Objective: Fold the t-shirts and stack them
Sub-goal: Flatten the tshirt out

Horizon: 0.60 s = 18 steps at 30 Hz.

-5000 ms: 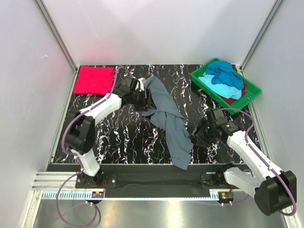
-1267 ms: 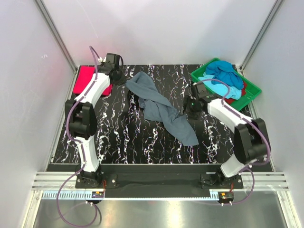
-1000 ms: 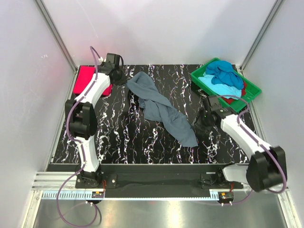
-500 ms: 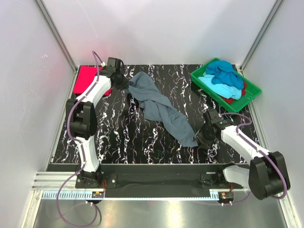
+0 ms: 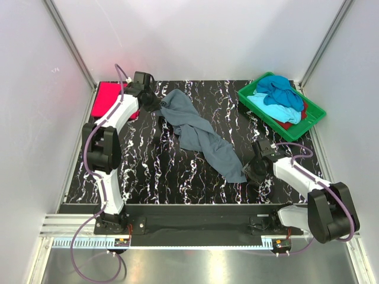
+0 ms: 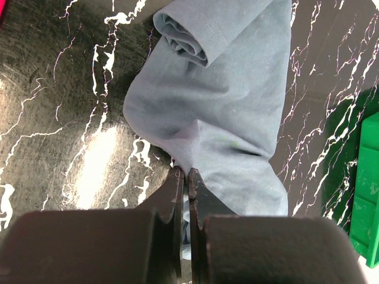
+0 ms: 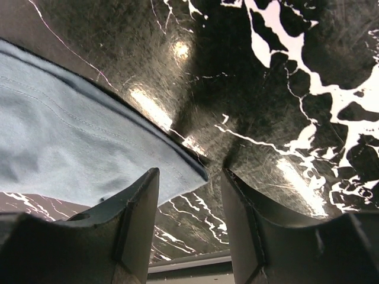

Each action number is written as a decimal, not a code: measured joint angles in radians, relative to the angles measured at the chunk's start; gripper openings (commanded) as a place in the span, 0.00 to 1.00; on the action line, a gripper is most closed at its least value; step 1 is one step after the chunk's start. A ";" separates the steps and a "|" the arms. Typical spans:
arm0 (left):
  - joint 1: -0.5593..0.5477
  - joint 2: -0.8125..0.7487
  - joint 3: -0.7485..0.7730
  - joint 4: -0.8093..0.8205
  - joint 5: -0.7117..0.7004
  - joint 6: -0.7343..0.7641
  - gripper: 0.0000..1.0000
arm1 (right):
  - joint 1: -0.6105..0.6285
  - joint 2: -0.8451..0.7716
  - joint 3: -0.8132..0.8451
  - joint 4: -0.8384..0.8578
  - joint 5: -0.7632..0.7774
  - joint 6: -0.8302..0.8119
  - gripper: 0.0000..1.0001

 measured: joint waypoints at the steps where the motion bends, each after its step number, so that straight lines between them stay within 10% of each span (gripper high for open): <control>1: 0.000 0.000 0.000 0.000 0.000 -0.002 0.00 | 0.000 0.002 -0.001 0.006 0.000 0.001 0.53; 18: 0.000 0.000 0.000 0.007 0.018 -0.007 0.00 | 0.000 0.015 -0.004 0.045 -0.012 0.010 0.43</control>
